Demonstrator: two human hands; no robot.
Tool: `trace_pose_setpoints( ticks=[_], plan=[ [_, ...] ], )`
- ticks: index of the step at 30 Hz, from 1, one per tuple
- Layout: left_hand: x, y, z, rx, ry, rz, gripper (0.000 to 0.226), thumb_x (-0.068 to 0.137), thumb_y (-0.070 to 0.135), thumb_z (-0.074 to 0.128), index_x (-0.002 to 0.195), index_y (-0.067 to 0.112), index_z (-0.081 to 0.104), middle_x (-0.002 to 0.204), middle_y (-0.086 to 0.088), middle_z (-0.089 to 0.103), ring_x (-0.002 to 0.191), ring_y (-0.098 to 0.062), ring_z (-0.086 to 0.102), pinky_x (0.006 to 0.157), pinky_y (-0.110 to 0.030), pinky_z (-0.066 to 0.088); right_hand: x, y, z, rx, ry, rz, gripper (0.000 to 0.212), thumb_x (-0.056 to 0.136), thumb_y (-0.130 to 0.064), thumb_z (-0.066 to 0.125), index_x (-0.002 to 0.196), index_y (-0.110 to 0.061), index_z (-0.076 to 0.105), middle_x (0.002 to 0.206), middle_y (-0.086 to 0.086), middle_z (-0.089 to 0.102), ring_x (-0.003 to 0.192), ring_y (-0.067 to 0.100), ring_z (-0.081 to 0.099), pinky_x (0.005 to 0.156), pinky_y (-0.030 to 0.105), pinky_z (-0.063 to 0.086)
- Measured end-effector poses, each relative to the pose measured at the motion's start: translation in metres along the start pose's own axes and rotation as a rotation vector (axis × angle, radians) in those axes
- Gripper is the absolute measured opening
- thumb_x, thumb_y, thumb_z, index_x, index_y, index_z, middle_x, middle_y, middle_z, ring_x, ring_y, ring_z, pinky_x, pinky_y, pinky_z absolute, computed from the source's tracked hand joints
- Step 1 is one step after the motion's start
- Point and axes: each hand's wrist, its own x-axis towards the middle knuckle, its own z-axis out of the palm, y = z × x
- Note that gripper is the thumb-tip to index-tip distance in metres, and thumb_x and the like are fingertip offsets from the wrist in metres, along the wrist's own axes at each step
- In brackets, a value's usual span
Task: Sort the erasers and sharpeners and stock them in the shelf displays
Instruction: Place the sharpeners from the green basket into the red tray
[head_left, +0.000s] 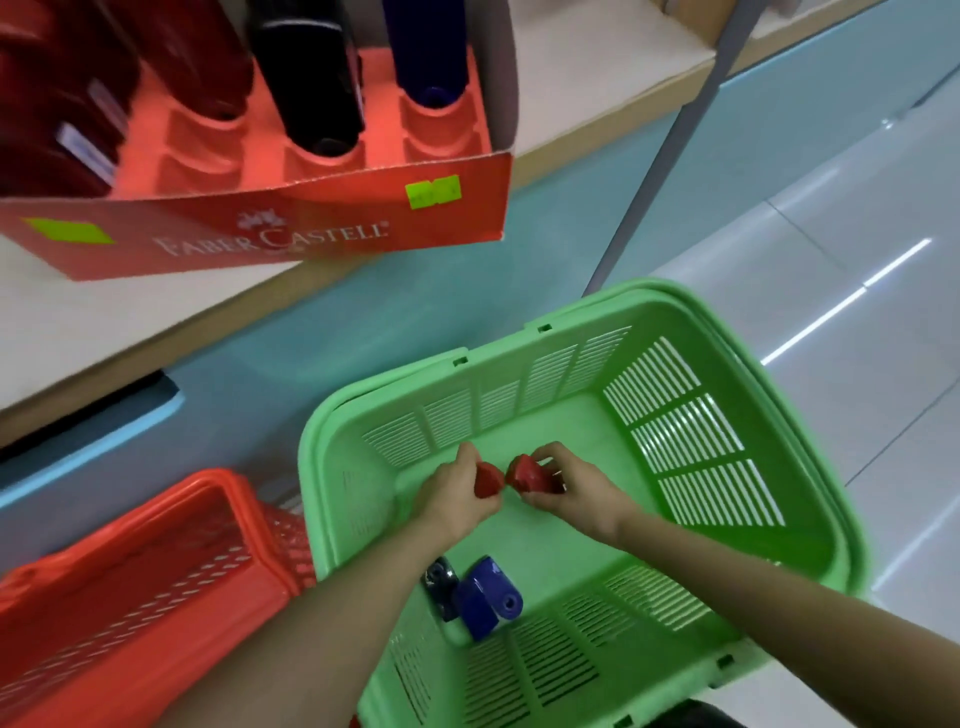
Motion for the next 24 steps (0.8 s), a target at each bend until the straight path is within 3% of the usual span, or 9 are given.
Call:
trace_pose_setpoints(
  ticks=[3, 7, 9, 14, 16, 20, 24],
  plan=[
    [-0.018, 0.016, -0.019, -0.252, -0.025, 0.058, 0.054, 0.076, 0.038, 0.076, 0.110, 0.019, 0.038, 0.110, -0.004, 0.059, 0.098, -0.023, 0.059, 0.089, -0.038, 0.050, -0.031, -0.021, -0.023, 0.108, 0.037, -0.043, 0.054, 0.084, -0.023, 0.070, 0.130, -0.019, 0.043, 0.114, -0.002, 0.055, 0.096, 0.014, 0.058, 0.082, 0.021, 0.047],
    [-0.046, 0.036, -0.054, -0.356, 0.036, 0.175, 0.040, 0.078, 0.043, 0.071, 0.105, 0.021, 0.052, 0.093, 0.005, 0.063, 0.087, -0.019, 0.063, 0.081, -0.036, 0.055, -0.066, -0.054, -0.058, 0.231, 0.160, -0.061, 0.041, 0.073, -0.027, 0.079, 0.101, -0.016, 0.051, 0.092, 0.005, 0.064, 0.078, 0.017, 0.063, 0.071, 0.030, 0.056],
    [-0.063, 0.046, -0.075, -0.396, 0.068, 0.248, 0.032, 0.082, 0.041, 0.067, 0.103, 0.020, 0.054, 0.092, 0.003, 0.065, 0.086, -0.019, 0.064, 0.079, -0.036, 0.055, -0.082, -0.078, -0.076, 0.212, 0.249, -0.104, 0.038, 0.070, -0.033, 0.079, 0.089, -0.018, 0.050, 0.079, 0.001, 0.063, 0.067, 0.011, 0.059, 0.063, 0.025, 0.052],
    [-0.109, 0.060, -0.139, -0.453, 0.215, 0.480, 0.022, 0.087, 0.028, 0.066, 0.100, 0.022, 0.050, 0.091, 0.004, 0.059, 0.086, -0.013, 0.056, 0.074, -0.018, 0.043, -0.120, -0.153, -0.113, 0.363, 0.403, -0.303, 0.032, 0.078, -0.022, 0.071, 0.099, -0.004, 0.055, 0.079, -0.001, 0.066, 0.066, 0.001, 0.061, 0.066, 0.019, 0.051],
    [-0.128, 0.065, -0.169, -0.423, 0.261, 0.567, 0.024, 0.084, 0.025, 0.069, 0.098, 0.025, 0.050, 0.093, 0.006, 0.057, 0.089, -0.013, 0.053, 0.079, -0.018, 0.039, -0.132, -0.184, -0.126, 0.388, 0.435, -0.397, 0.031, 0.077, -0.018, 0.072, 0.098, -0.006, 0.054, 0.083, 0.001, 0.066, 0.069, 0.002, 0.061, 0.067, 0.017, 0.049],
    [-0.168, 0.070, -0.225, -0.478, 0.366, 0.676, 0.029, 0.078, 0.021, 0.075, 0.094, 0.029, 0.052, 0.093, 0.009, 0.059, 0.089, -0.010, 0.054, 0.081, -0.020, 0.040, -0.144, -0.250, -0.146, 0.316, 0.487, -0.581, 0.026, 0.079, -0.006, 0.071, 0.092, -0.015, 0.050, 0.085, 0.005, 0.064, 0.064, 0.010, 0.061, 0.057, 0.021, 0.049],
    [-0.193, 0.064, -0.276, -0.473, 0.576, 0.718, 0.031, 0.077, 0.016, 0.075, 0.093, 0.033, 0.054, 0.094, 0.009, 0.061, 0.082, 0.003, 0.056, 0.076, -0.012, 0.042, -0.132, -0.310, -0.148, 0.080, 0.583, -0.678, 0.031, 0.080, -0.016, 0.074, 0.094, -0.020, 0.047, 0.081, -0.001, 0.064, 0.071, 0.016, 0.063, 0.065, 0.030, 0.052]
  ],
)
